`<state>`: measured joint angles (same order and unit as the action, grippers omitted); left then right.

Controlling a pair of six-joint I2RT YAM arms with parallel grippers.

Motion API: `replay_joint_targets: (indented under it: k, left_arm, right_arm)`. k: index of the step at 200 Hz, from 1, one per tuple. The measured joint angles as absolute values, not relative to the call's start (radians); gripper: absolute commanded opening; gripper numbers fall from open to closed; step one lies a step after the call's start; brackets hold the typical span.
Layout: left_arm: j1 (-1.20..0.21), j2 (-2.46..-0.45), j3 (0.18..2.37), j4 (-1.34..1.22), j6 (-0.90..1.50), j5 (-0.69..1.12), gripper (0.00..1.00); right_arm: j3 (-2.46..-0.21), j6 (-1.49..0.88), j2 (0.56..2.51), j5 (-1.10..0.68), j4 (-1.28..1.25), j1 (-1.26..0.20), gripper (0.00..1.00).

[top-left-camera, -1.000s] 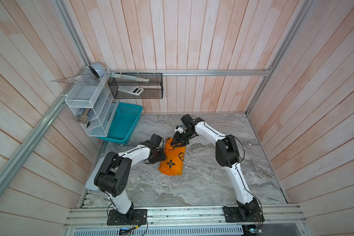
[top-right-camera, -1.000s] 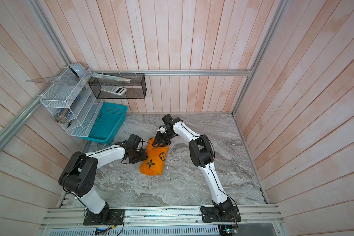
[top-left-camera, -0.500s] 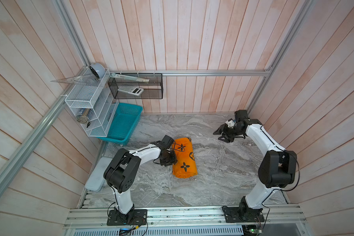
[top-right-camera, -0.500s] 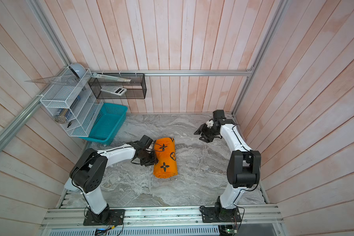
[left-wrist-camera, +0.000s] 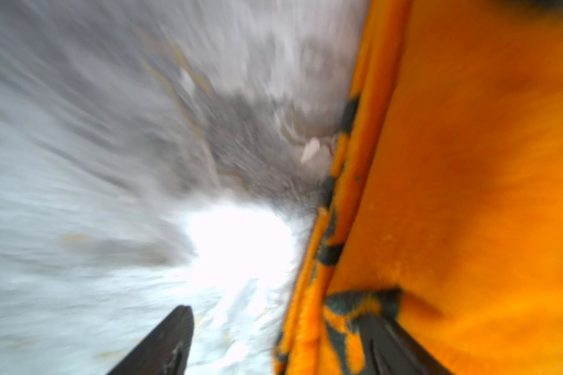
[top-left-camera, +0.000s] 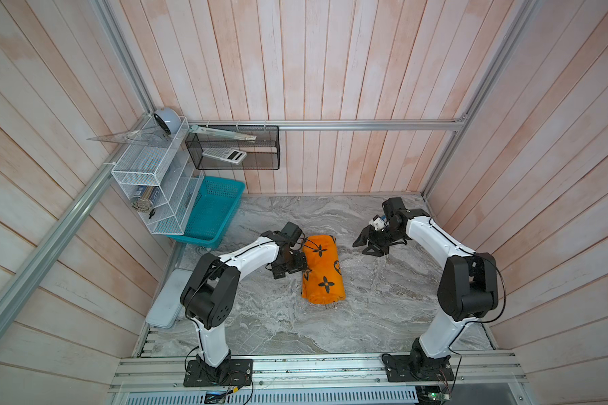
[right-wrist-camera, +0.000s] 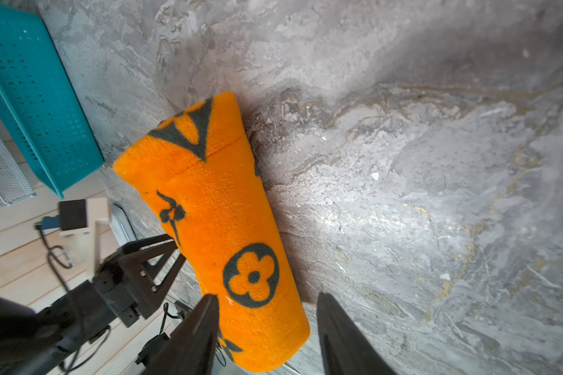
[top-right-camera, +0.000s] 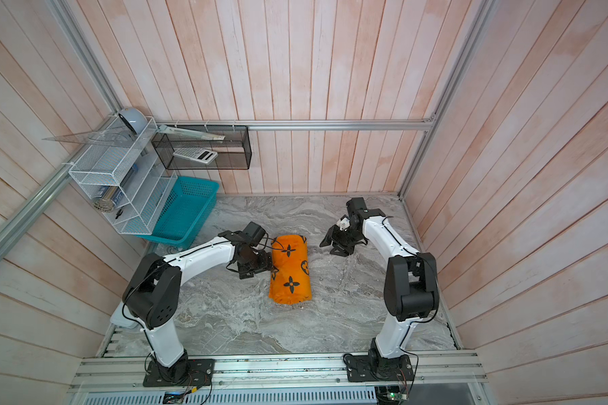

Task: Roll up the pillowcase
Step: Move the pillowcase to the center of the board, then move the bin to the center of the board.

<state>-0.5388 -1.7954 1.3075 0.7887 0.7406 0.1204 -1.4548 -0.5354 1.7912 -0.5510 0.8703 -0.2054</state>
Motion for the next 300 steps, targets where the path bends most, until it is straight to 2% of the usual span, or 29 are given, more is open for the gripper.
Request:
replay_joint_targets:
  k: [25, 47, 84, 111, 159, 221, 238, 255, 262, 274, 289, 300]
  left_arm:
    - [-0.488, -1.7, 1.409, 0.878, 0.703, -0.003, 0.92]
    - [-0.432, -1.692, 1.549, 0.948, 0.652, -0.147, 0.92]
    - [-0.294, -1.88, 1.827, 1.042, 0.508, -0.45, 0.93]
    - [-0.249, -1.977, 1.854, 1.04, 0.392, -0.607, 0.94]
    - [-0.213, -1.991, 1.817, 0.986, 0.233, -0.669, 0.96]
    - [-0.11, -2.065, 1.806, 0.923, 0.124, -0.557, 0.91]
    - [-0.096, -2.091, 1.804, 0.917, 0.107, -0.533, 0.86]
    - [-0.094, -2.123, 1.804, 0.915, 0.093, -0.511, 0.75]
    - [-0.094, -2.137, 1.804, 0.915, 0.089, -0.501, 0.66]
    - [-0.094, -2.156, 1.805, 0.916, 0.073, -0.501, 0.41]
    - [-0.092, -2.174, 1.805, 0.917, 0.073, -0.488, 0.15]
    - [-0.093, -2.182, 1.81, 0.922, 0.019, -0.485, 0.08]
  right_arm:
    - [-1.58, -0.492, 1.858, -0.533, 0.912, -0.283, 0.53]
    - [-1.645, -0.461, 1.934, -0.537, 0.928, -0.364, 0.53]
    - [-1.668, -0.44, 2.031, -0.57, 0.968, -0.427, 0.53]
    - [-1.719, -0.428, 2.075, -0.582, 0.997, -0.427, 0.53]
    - [-1.755, -0.399, 2.079, -0.596, 1.023, -0.427, 0.53]
    - [-1.785, -0.373, 2.126, -0.604, 1.055, -0.427, 0.51]
    - [-1.79, -0.371, 2.129, -0.604, 1.062, -0.425, 0.5]
    - [-1.791, -0.368, 2.13, -0.604, 1.069, -0.422, 0.47]
    - [-1.791, -0.368, 2.13, -0.604, 1.071, -0.422, 0.46]
    - [-1.791, -0.368, 2.13, -0.604, 1.074, -0.422, 0.45]
    - [-1.791, -0.366, 2.13, -0.604, 1.075, -0.42, 0.44]
    - [-1.791, -0.365, 2.13, -0.604, 1.075, -0.418, 0.44]
